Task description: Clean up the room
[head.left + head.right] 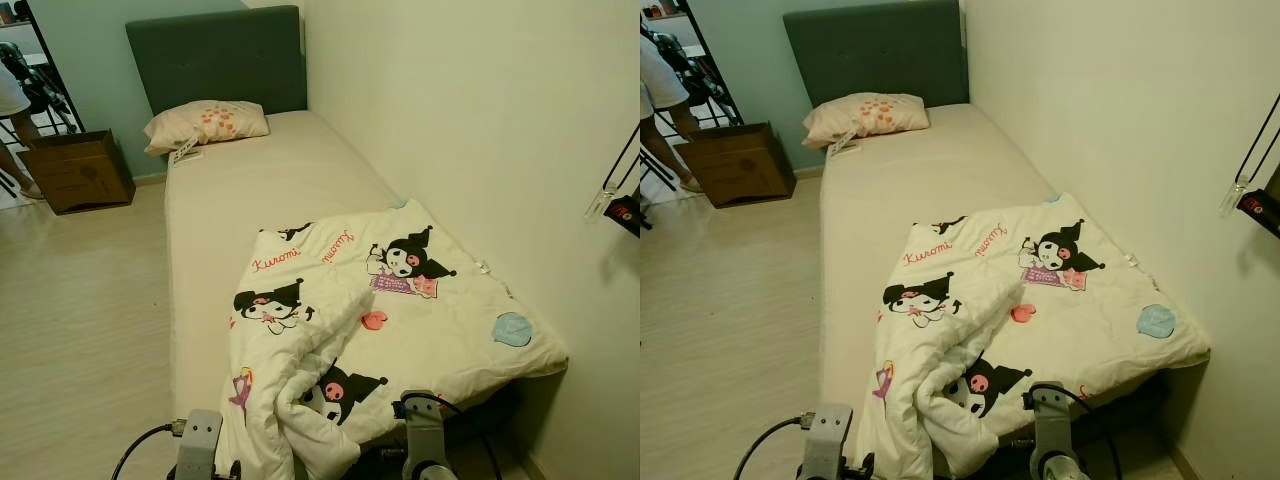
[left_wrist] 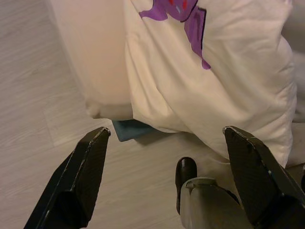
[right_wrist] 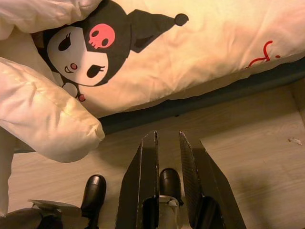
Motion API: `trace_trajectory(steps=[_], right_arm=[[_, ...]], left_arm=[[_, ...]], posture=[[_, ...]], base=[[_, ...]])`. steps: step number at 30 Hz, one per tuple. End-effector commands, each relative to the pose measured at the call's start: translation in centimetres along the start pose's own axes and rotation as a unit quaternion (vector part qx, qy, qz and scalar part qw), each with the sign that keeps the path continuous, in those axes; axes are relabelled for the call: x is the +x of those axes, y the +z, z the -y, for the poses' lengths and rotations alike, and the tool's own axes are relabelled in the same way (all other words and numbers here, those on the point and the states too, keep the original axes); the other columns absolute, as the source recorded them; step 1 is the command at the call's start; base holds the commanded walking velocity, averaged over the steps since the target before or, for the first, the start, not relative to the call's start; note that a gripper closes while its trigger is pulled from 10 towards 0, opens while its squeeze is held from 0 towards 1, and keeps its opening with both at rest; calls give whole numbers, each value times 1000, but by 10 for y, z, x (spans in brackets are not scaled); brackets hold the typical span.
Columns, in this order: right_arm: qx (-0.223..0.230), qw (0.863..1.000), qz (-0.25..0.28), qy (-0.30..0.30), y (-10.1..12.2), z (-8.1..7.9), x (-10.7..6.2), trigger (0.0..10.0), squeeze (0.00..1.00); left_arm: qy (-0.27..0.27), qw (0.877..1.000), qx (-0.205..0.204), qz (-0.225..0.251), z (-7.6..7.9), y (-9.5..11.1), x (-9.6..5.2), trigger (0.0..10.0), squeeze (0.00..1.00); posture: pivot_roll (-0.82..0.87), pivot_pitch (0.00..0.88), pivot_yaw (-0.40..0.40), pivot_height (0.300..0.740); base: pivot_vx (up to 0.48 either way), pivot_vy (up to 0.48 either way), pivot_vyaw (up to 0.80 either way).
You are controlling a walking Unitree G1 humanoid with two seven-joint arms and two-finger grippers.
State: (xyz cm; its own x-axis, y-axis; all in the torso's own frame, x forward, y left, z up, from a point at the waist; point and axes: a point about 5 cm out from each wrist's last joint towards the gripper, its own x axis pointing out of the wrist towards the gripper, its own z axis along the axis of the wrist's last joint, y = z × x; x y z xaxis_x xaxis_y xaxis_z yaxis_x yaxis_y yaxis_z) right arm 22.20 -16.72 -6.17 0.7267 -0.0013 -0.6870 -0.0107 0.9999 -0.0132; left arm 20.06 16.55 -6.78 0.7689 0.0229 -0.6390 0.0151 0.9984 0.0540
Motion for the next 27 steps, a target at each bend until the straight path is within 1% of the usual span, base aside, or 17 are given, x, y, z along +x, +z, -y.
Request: trace_trajectory(steps=[1, 5, 6, 9, 23, 27], right_arm=[[3, 1000, -14, 0, -7, -1, -1, 10000, 0], [2, 1000, -13, 0, -7, -1, -1, 10000, 0], [2, 1000, -12, 1, -7, -1, -1, 10000, 0], [2, 1000, -11, 3, -7, -3, -1, 10000, 0], [-1, 1000, -10, 3, -6, -3, -1, 10000, 0], [1, 1000, -12, 3, -6, -3, -1, 10000, 0]], left_arm=[[1, 1000, 10, -13, -4, -3, 0, 10000, 0], [-5, 1000, 17, -14, -2, -3, 0, 10000, 0], [-8, 1000, 15, -14, -2, -3, 0, 10000, 0], [-9, 1000, 9, -14, -2, -5, -1, 10000, 0], [-1, 1000, 10, -14, -5, -7, -3, 10000, 0], [-2, 1000, 15, -14, -4, -7, -3, 10000, 0]], posture=[[-54, 63, 23, 740], [-45, 60, 21, 740], [-41, 69, 20, 740], [-40, 62, 27, 740], [-40, 63, 25, 740], [-40, 63, 28, 740]], base=[[0, 0, 0], [0, 0, 0], [0, 0, 0], [0, 0, 0], [0, 0, 0], [0, 0, 0]])
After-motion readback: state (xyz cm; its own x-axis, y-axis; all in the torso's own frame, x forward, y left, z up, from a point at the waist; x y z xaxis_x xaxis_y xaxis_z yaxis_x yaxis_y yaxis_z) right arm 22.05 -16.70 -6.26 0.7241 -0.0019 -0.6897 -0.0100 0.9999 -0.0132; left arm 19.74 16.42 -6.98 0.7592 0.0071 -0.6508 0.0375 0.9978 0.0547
